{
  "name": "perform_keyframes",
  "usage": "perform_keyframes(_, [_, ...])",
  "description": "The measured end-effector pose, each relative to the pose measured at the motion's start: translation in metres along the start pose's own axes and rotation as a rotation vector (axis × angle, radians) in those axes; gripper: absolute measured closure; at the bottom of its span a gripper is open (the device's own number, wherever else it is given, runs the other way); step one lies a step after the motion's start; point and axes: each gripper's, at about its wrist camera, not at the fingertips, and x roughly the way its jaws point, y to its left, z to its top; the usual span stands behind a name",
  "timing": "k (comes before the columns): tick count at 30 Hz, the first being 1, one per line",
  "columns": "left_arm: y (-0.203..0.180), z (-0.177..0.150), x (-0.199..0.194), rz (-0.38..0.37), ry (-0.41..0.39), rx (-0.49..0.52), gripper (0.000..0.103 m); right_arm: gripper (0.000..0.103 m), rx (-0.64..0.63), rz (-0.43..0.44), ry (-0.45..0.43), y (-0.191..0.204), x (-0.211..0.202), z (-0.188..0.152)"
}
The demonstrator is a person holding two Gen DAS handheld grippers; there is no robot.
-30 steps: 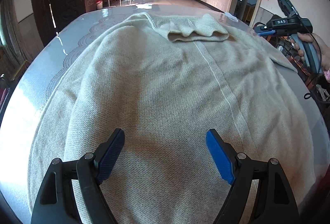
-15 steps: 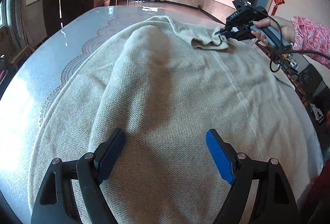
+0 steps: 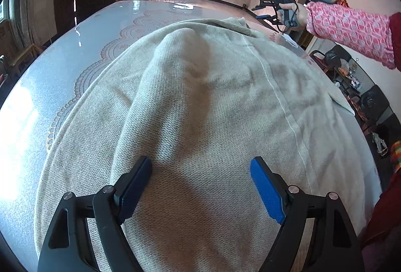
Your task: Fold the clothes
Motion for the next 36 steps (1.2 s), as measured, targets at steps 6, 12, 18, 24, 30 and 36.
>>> perform_keyframes(6, [0.022, 0.01, -0.019, 0.072, -0.057, -0.041, 0.021, 0.071, -0.464, -0.092, 0.235, 0.058, 0.008, -0.094])
perform_keyframes(12, [0.056, 0.016, -0.04, 0.242, -0.092, -0.044, 0.021, 0.071, -0.785, -0.345, 0.367, 0.107, 0.063, -0.141])
perform_keyframes(18, [0.087, 0.005, -0.053, 0.399, -0.092, -0.096, 0.021, 0.095, -0.96, -0.459, 0.213, 0.184, 0.089, -0.115])
perform_keyframes(24, [0.107, -0.013, -0.051, 0.454, -0.037, -0.171, 0.021, 0.084, -0.849, -0.305, 0.102, 0.232, 0.092, -0.086])
perform_keyframes(30, [0.125, -0.027, -0.05, 0.432, -0.002, -0.193, 0.021, 0.076, -1.207, -0.334, 0.363, 0.22, 0.091, -0.183])
perform_keyframes(36, [0.127, -0.033, -0.041, 0.386, 0.016, -0.15, 0.021, 0.076, -1.428, -0.567, 0.445, 0.165, 0.09, -0.224])
